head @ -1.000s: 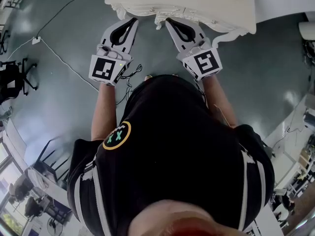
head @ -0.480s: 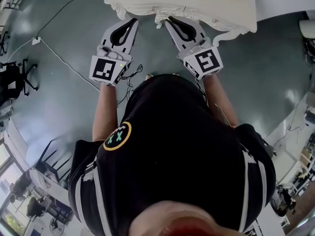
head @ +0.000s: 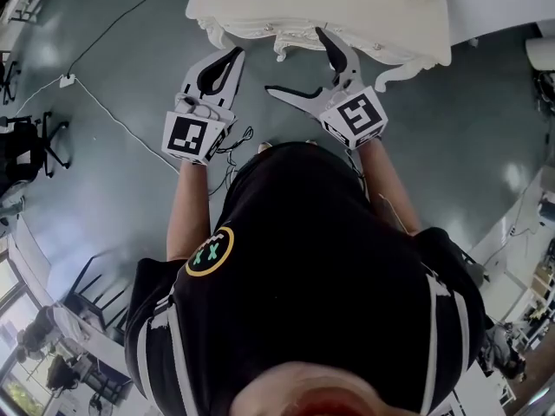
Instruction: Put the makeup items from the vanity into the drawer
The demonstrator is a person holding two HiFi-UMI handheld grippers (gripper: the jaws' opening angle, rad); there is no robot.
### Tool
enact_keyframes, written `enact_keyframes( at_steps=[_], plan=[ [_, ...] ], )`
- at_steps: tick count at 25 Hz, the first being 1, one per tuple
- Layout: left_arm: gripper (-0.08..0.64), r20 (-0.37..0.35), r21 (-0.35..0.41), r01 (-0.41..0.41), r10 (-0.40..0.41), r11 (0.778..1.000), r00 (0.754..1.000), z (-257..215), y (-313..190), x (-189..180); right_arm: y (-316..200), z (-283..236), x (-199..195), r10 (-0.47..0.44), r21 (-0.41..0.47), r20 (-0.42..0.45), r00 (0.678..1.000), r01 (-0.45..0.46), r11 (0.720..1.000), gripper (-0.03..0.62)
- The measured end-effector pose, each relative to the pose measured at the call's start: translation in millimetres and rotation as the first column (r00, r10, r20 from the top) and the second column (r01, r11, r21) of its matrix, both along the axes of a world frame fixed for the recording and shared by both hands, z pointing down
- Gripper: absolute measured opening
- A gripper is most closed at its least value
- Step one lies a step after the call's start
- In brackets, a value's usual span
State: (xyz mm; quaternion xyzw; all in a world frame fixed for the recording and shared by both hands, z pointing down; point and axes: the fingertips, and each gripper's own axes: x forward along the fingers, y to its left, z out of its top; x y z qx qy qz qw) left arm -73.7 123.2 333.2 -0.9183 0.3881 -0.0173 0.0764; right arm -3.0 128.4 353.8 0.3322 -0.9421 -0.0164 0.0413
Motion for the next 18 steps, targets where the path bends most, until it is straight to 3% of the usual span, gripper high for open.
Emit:
enact_keyframes(
  at_steps=[18],
  plan=[
    [0.020,0.041,-0.070,0.017,-0.014,0.997,0.999,9,-2,14,0,4,21,-0.039,-0.037,-0.014,0.999,0.039,0.999,0.600]
  ],
)
